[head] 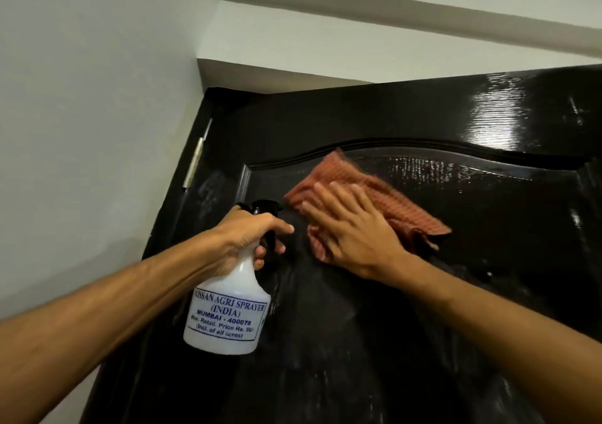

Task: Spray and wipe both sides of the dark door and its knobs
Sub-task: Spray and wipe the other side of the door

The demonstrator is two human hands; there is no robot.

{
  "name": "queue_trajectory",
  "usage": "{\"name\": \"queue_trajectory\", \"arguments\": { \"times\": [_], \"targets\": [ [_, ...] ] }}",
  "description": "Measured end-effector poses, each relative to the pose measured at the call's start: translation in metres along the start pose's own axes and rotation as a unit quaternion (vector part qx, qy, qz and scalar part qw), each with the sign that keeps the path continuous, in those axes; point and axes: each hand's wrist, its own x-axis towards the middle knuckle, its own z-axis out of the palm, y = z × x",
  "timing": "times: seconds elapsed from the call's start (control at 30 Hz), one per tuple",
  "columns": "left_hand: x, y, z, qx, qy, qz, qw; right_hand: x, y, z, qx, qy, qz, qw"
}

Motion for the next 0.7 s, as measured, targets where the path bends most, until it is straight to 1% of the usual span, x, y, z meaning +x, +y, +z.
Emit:
{"name": "queue_trajectory", "arguments": {
  "times": [0.03,0.07,0.1,0.17,0.2,0.23,0.27,0.3,0.33,0.37,0.4,0.43,0.5,0.53,0.57,0.63,0.67,0.7],
  "targets": [
    [0.002,-0.003,-0.008,0.002,0.004,-0.004,1.000,0.007,-0.009,0.005,0.000,-0.002,-0.046,0.999],
    [0.002,-0.005,-0.013,0.000,0.006,-0.009,1.000,0.017,-0.006,0.006,-0.005,0.016,-0.052,0.999],
    [0.003,-0.006,-0.020,-0.001,0.008,-0.009,1.000,0.032,0.000,0.003,-0.003,0.015,-0.018,1.000],
    [0.006,-0.005,-0.030,-0.004,0.010,-0.008,1.000,0.053,0.012,-0.009,0.003,0.016,0.101,0.995],
    [0.007,-0.003,-0.032,-0.005,0.011,-0.006,1.000,0.055,0.009,-0.008,-0.004,0.035,0.127,0.991],
    [0.007,-0.004,-0.041,-0.007,0.018,-0.004,1.000,0.059,-0.011,-0.002,-0.001,0.039,0.101,0.994],
    [0.008,-0.004,-0.044,-0.009,0.021,0.001,1.000,0.058,-0.031,0.006,0.008,0.025,0.046,0.999],
    [0.008,-0.006,-0.050,-0.010,0.022,0.005,1.000,0.057,-0.054,0.015,0.021,0.005,-0.031,0.999],
    [0.007,-0.009,-0.054,-0.008,0.018,0.008,1.000,0.058,-0.068,0.023,0.038,-0.003,-0.084,0.996],
    [0.007,-0.011,-0.055,-0.005,0.011,0.006,1.000,0.063,-0.070,0.027,0.053,0.002,-0.105,0.993],
    [0.006,-0.014,-0.058,-0.003,0.010,0.001,1.000,0.074,-0.066,0.026,0.053,0.021,-0.105,0.993],
    [0.006,-0.015,-0.062,0.000,0.013,-0.004,1.000,0.088,-0.059,0.020,0.050,0.029,-0.067,0.996],
    [0.010,-0.016,-0.069,0.001,0.025,-0.012,1.000,0.100,-0.046,0.004,0.033,0.007,0.041,0.999],
    [0.011,-0.018,-0.074,0.001,0.033,-0.012,0.999,0.100,-0.052,0.005,0.021,0.003,0.047,0.999],
    [0.012,-0.018,-0.077,0.000,0.038,-0.011,0.999,0.096,-0.060,0.009,0.022,-0.002,0.014,1.000],
    [0.012,-0.022,-0.083,0.007,0.054,-0.010,0.998,0.083,-0.085,0.024,0.016,-0.039,-0.088,0.995],
    [0.011,-0.026,-0.087,0.013,0.068,-0.010,0.998,0.080,-0.092,0.031,0.007,-0.049,-0.117,0.992],
    [0.012,-0.029,-0.089,0.017,0.082,-0.010,0.996,0.079,-0.091,0.032,0.005,-0.049,-0.112,0.992]
  ]
}}
